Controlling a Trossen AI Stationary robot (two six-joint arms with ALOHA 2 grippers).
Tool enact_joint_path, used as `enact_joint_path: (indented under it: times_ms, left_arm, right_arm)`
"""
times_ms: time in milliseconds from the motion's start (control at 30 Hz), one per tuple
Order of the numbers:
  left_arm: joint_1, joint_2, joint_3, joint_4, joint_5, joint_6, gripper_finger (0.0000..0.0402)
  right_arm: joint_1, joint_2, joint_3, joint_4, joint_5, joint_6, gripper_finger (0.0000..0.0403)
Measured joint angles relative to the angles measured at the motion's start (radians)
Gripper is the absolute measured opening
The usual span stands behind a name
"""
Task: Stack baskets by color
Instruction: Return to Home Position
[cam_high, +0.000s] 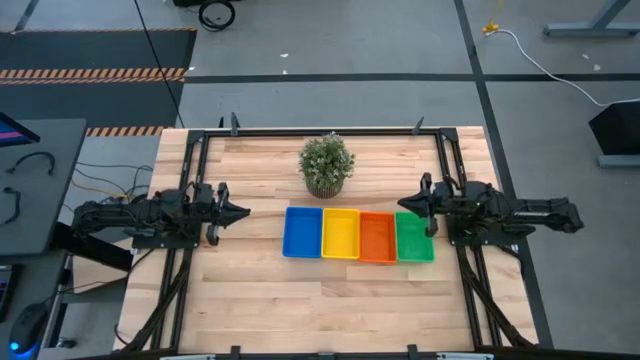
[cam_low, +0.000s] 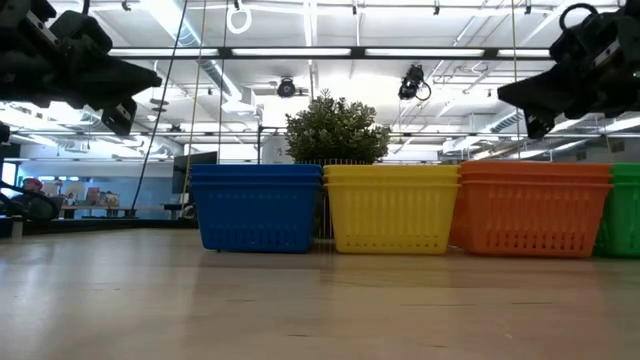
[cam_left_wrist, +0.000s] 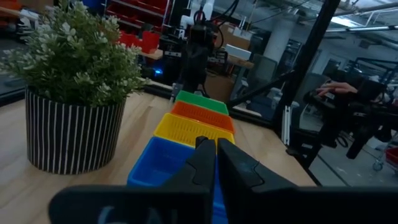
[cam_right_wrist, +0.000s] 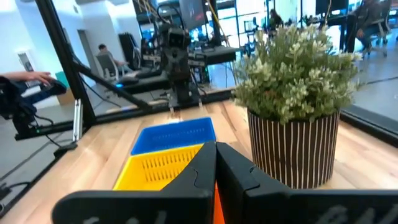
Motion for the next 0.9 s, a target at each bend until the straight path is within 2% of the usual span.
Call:
enact_joint_path:
  times_ms: [400,900]
  left_arm:
    - [0.000,0.005,-0.001,0.008,-0.004,0.000,0.0032]
    - [0.000,0.005,-0.002,0.009,-0.003,0.000,0.0020]
  right_arm:
    - [0.000,-0.016,0.000,0.024,0.000,0.000,0.0014]
    - [0.000,-0.016,0.000,0.023,0.000,0.000,0.0014]
